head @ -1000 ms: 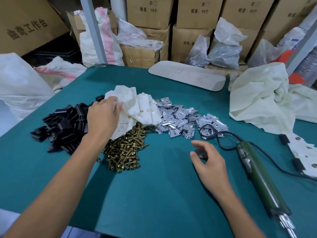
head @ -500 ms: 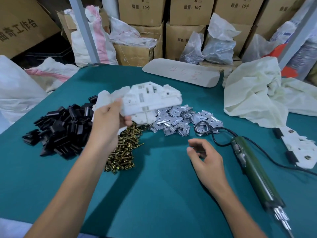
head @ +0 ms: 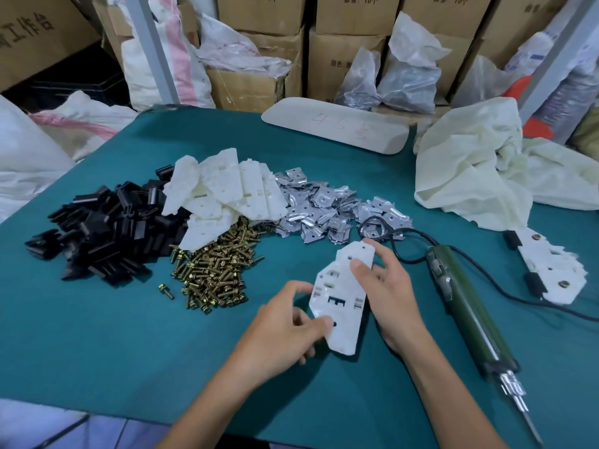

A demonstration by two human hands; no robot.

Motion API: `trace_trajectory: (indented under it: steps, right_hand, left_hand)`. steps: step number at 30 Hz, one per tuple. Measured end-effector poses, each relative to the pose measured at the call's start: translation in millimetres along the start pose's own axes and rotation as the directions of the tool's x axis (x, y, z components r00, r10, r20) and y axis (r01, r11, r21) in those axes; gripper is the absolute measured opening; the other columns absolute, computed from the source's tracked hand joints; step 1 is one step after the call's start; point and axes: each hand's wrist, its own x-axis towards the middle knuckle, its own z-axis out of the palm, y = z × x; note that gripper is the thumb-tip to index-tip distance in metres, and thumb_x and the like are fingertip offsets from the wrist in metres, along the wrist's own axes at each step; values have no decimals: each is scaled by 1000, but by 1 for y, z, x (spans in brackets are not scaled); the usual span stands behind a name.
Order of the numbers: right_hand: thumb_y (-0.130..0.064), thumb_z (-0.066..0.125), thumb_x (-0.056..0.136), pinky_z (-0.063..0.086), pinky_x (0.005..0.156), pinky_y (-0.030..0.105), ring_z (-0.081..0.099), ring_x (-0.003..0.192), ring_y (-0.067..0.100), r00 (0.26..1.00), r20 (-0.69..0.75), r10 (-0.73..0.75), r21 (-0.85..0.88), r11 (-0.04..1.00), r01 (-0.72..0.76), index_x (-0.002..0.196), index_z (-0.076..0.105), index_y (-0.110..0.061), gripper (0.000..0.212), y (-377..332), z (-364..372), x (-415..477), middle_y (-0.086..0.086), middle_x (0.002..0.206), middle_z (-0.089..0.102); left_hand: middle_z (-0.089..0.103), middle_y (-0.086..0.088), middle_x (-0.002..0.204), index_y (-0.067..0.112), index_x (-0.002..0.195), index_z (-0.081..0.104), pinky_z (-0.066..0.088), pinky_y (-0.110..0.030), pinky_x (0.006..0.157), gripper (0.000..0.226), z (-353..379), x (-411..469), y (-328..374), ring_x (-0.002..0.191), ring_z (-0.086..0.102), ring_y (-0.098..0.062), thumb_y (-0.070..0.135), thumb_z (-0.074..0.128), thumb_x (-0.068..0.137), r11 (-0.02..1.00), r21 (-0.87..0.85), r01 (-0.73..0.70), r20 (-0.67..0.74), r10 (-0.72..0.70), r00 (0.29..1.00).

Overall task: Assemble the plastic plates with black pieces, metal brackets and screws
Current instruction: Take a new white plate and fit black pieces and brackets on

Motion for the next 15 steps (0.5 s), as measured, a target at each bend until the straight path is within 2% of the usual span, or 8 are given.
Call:
trace_trajectory:
  steps: [3,5,6,7,9,11,13,15]
  right_hand:
    - [-28,70,96,59,75,32,75,82,17,999,22,-42,-246,968,46,132,58,-35,38,10,0,2,-5,91,78]
    - [-33,74,93,54,81,22,66,80,7,991,-54,-121,-451,889,84,133,61,-35,42,15,0,5,-9,88,70]
    - [-37,74,91,48,79,13,61,83,2,980,-77,-181,-544,832,111,133,62,-36,43,17,1,4,-12,93,64]
    - [-41,73,90,44,79,10,57,88,-3,971,-72,-226,-607,783,138,133,62,-37,45,18,1,4,-14,101,58]
    - [-47,69,90,43,86,19,52,97,-9,972,-23,-232,-658,736,160,133,61,-40,44,20,1,1,-15,112,49]
    - [-47,68,91,45,88,27,52,100,-10,979,11,-201,-654,739,159,124,62,-47,33,19,2,-1,-21,113,46]
    - [-43,69,91,43,83,22,52,99,-13,979,22,-202,-627,760,171,110,59,-57,25,16,4,-2,-26,113,47]
    - [-39,71,92,43,80,21,51,97,-15,978,7,-206,-617,769,167,105,57,-59,28,14,4,-1,-25,113,50]
  left_hand:
    - [70,7,67,38,93,60,49,-26,52,9,-8,3,-2,51,62,-9,41,67,89,977,206,-51,-111,75,991]
    - [70,10,66,35,88,63,47,-27,57,11,-14,2,-1,53,61,-7,45,65,91,945,321,-70,-142,121,982]
    - [70,10,67,35,86,64,47,-29,59,13,-18,1,0,56,61,-6,47,64,90,934,349,-79,-160,142,977]
    - [70,11,68,35,84,65,47,-29,60,13,-23,1,1,58,61,-6,47,64,90,929,360,-90,-190,167,967]
    - [68,15,71,35,82,66,47,-28,62,12,-38,3,3,62,60,-4,42,65,91,922,371,-111,-294,230,928]
    - [66,21,75,34,82,66,46,-25,61,10,-60,7,6,66,60,-2,38,65,92,917,385,-105,-417,274,866]
    - [66,26,78,35,84,66,41,-19,59,9,-88,11,8,72,60,3,36,63,93,907,417,-63,-527,297,796]
    - [66,23,78,36,90,67,45,-21,65,7,-117,18,8,77,60,2,32,62,93,873,488,-12,-600,346,721]
